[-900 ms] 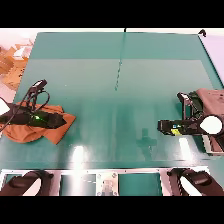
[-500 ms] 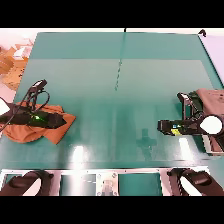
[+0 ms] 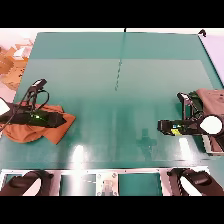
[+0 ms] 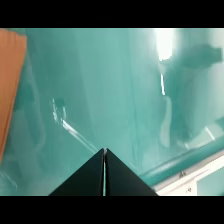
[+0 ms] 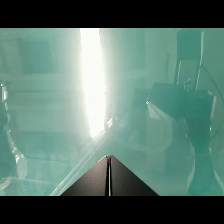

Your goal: Fold the shirts.

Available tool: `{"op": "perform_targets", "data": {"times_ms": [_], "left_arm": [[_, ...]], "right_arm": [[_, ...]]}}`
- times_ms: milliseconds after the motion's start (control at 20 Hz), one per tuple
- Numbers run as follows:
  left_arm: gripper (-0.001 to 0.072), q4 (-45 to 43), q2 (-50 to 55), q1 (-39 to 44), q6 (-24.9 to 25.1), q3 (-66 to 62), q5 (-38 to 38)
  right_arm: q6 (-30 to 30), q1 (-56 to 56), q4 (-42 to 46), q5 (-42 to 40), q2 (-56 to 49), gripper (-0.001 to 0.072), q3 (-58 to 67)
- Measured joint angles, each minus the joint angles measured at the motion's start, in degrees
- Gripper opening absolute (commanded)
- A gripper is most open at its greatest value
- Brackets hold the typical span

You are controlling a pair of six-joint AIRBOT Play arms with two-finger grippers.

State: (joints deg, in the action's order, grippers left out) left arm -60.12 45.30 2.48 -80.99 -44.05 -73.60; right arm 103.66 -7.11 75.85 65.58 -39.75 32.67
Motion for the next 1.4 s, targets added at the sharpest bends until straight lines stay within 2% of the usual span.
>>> {"op": "perform_targets", "data": {"times_ms": [400,450,500,550,650,700,750,800,900,1100,1150,1250,1300,1400], "left_arm": [[0.0021,0.74,0.0,0.0,0.0,0.0,7.82],[0.0051,0.24,0.0,0.0,0.02,0.0,9.4],[0.046,-1.75,0.0,0.04,0.02,0.0,11.26],[0.0697,-5.29,0.02,0.04,-0.09,0.0,12.98],[0.0711,-16.59,0.07,-0.85,-3.23,0.11,15.45],[0.0711,-23.34,0.09,-2.08,-5.2,0.28,16.33],[0.071,-28.57,0.13,-3.8,-6.71,0.72,16.96],[0.071,-32.5,0.39,-6.1,-7.98,1.4,17.62],[0.071,-36.57,2.05,-10.67,-9.55,3.41,19.15],[0.0709,-37.7,9.51,-15.89,-10.84,7.69,22.71],[0.0632,-37.24,11.74,-16.46,-11.02,8.22,23.98],[0.0026,-36.24,16.15,-17.18,-11.23,8.87,26.23],[0.0021,-35.74,17.88,-17.44,-11.3,8.81,27.06],[0.002,-35.01,19.89,-17.7,-10.8,7.34,26.75]], "right_arm": [[0.0,-0.02,-0.02,0.0,0.0,0.0014,-0.02],[0.02,-0.04,-0.15,0.0,0.0,0.0013,-0.04],[0.02,-0.04,-0.59,-0.13,0.0,0.0014,-0.04],[0.02,-0.04,-1.18,-0.28,-0.02,0.0014,-0.04],[0.02,-0.07,-2.36,-0.42,-0.11,0.0014,-0.07],[0.02,-0.07,-2.78,-0.55,-0.15,0.005,-0.09],[0.04,-0.07,-3.13,-0.92,-0.15,0.0178,-0.09],[0.04,-0.07,-3.37,-1.42,-0.17,0.0252,-0.09],[0.04,-0.07,-3.67,-3.04,-0.17,0.0264,-0.09],[0.04,-0.07,-3.93,-5.55,-0.2,0.0264,-0.09],[0.04,-0.07,-3.98,-6.03,-0.2,0.0264,-0.09],[0.02,-0.07,-4.04,-6.75,-0.22,0.0261,-0.09],[0.02,-0.07,-4.07,-6.99,-0.22,0.0249,-0.09],[0.02,-0.07,-4.07,-7.43,-0.22,0.0094,-0.09]]}}
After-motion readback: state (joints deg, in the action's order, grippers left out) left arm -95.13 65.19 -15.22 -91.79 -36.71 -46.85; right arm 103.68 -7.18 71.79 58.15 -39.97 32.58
